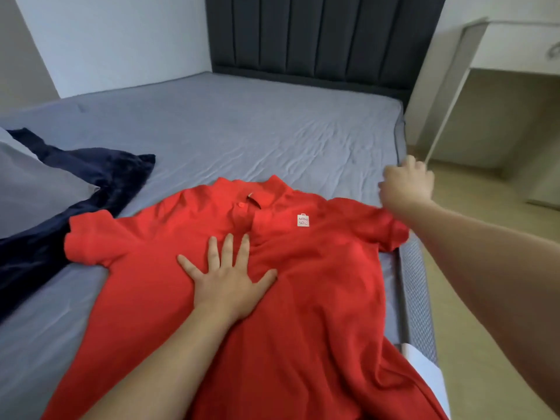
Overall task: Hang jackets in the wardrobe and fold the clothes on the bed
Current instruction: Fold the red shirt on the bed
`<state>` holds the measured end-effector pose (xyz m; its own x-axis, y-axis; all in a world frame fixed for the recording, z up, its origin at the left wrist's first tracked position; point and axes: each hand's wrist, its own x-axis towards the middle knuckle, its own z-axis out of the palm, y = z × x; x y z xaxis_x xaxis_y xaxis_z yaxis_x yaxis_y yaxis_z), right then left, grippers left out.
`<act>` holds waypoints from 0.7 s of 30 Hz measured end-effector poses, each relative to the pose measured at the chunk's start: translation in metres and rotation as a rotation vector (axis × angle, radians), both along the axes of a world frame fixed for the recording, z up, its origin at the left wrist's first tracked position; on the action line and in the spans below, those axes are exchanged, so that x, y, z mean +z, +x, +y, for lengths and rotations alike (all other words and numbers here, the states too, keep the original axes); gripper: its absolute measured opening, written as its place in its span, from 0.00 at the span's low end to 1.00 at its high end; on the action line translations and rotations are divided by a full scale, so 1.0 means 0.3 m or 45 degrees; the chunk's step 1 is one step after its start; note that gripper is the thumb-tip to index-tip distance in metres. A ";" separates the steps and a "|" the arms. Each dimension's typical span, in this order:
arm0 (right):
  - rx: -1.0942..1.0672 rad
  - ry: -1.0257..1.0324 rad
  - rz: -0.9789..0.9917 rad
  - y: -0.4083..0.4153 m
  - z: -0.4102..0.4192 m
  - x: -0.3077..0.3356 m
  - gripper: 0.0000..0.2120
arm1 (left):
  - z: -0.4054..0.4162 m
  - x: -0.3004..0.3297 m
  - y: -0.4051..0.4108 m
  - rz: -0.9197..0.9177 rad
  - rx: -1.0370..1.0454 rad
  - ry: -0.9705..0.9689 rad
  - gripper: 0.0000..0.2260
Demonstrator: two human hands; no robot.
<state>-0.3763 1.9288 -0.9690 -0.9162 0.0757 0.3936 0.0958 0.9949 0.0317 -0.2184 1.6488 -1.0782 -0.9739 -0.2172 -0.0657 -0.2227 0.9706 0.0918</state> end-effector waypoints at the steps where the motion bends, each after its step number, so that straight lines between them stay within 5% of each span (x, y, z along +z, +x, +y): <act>1: 0.085 -0.043 -0.004 0.009 -0.058 -0.052 0.16 | 0.007 -0.015 -0.005 0.053 0.005 -0.040 0.42; 4: 0.455 -0.275 -0.235 0.111 -0.248 -0.228 0.24 | 0.010 -0.022 -0.017 0.106 0.005 -0.089 0.42; 6: 0.553 -0.212 -0.423 0.184 -0.295 -0.326 0.28 | 0.001 -0.020 -0.017 0.114 0.002 -0.104 0.42; 14: 0.428 -0.592 -0.630 0.522 -0.242 -0.262 0.35 | -0.005 0.019 0.059 0.009 -0.018 -0.023 0.38; 18: 0.445 -0.445 -0.904 0.733 -0.195 -0.194 0.54 | -0.006 0.097 0.291 -0.173 -0.119 0.284 0.36; 21: 0.445 -0.386 -0.969 0.803 -0.192 -0.137 0.56 | -0.013 0.187 0.563 -0.004 -0.298 0.460 0.40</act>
